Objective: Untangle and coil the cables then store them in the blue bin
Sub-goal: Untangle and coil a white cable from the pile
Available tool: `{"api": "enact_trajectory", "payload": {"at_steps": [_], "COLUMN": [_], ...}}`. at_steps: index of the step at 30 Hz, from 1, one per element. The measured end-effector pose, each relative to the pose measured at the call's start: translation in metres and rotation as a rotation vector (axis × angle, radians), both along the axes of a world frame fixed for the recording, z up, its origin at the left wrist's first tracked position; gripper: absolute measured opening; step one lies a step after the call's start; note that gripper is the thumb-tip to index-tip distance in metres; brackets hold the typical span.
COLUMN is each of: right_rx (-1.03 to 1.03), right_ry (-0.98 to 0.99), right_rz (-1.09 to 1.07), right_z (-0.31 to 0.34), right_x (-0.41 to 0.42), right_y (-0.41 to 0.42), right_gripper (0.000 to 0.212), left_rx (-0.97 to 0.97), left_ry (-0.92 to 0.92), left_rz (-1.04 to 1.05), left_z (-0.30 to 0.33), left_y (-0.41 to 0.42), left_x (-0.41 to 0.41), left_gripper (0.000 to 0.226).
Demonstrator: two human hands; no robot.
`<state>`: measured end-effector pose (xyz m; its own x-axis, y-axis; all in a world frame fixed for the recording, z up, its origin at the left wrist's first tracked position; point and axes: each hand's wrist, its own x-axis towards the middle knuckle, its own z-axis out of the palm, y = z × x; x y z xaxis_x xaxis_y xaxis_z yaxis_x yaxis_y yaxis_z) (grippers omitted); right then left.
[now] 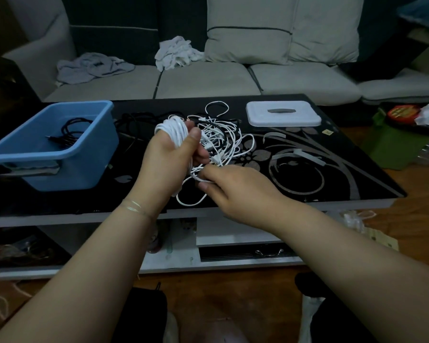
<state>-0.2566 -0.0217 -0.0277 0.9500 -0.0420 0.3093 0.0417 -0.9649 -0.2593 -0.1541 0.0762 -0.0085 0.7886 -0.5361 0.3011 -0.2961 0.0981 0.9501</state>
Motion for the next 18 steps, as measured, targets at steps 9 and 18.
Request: {"api": "enact_trajectory", "payload": {"at_steps": [9,18], "right_rx": [-0.070,0.291], "right_ry": [-0.167,-0.133], "right_rz": [-0.119,-0.169], "right_z": [0.001,0.014], "right_x": [0.000,-0.004], "right_y": [-0.007,-0.028], "right_gripper": [0.024,0.037], "left_rx": [0.438,0.427], "left_ry": [-0.428,-0.065], "left_rz": [0.047,-0.461], "left_z": [-0.008,0.008], "left_y": [-0.002,0.013], "left_x": [0.001,-0.011], "left_gripper": [0.016,0.070]}}
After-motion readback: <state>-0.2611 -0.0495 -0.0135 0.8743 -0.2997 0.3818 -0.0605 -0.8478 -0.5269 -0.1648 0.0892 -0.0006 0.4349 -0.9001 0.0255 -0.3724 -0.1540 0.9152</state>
